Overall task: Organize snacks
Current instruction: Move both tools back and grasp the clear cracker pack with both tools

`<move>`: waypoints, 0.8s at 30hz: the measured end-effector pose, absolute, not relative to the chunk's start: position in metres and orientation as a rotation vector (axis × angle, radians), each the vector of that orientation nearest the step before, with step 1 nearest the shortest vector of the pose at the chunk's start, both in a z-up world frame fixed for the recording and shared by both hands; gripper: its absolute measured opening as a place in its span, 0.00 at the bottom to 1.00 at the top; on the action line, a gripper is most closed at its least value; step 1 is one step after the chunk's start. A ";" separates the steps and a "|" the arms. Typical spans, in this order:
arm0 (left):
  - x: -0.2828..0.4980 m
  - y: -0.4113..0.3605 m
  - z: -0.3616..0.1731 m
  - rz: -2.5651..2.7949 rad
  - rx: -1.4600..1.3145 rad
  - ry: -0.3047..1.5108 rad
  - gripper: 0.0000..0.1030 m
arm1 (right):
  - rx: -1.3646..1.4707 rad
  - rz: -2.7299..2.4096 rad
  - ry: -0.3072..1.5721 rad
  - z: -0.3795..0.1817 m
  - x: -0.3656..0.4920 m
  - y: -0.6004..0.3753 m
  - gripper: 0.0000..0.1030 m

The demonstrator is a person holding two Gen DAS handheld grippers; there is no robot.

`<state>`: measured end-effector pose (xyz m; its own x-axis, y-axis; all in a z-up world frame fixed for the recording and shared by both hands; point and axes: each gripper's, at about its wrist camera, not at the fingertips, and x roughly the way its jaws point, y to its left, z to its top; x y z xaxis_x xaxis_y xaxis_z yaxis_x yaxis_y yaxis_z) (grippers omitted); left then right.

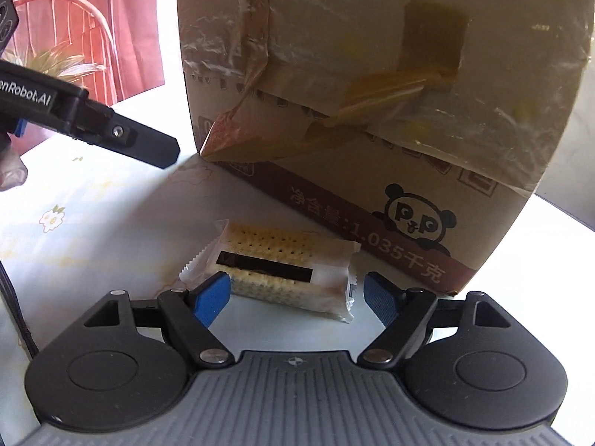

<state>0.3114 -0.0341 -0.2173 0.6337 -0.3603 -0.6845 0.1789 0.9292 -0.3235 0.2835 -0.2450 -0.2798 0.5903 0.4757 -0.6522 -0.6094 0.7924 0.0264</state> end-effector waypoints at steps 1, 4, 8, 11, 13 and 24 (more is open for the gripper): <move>0.313 -0.037 -0.221 -0.322 -0.236 0.845 0.56 | -0.219 0.654 0.695 -0.280 0.286 -0.243 0.78; 0.316 -0.042 -0.231 -0.335 -0.227 0.866 0.55 | -0.233 0.702 0.706 -0.284 0.288 -0.236 0.66; 0.320 -0.047 -0.247 -0.332 -0.213 0.912 0.49 | -0.207 0.728 0.692 -0.287 0.276 -0.228 0.57; 0.315 -0.048 -0.252 -0.313 -0.198 0.915 0.49 | -0.189 0.750 0.710 -0.289 0.268 -0.222 0.52; 0.312 -0.045 -0.257 -0.307 -0.214 0.922 0.49 | -0.207 0.739 0.699 -0.289 0.264 -0.218 0.53; 0.307 -0.042 -0.266 -0.336 -0.226 0.908 0.48 | -0.191 0.699 0.688 -0.294 0.270 -0.211 0.56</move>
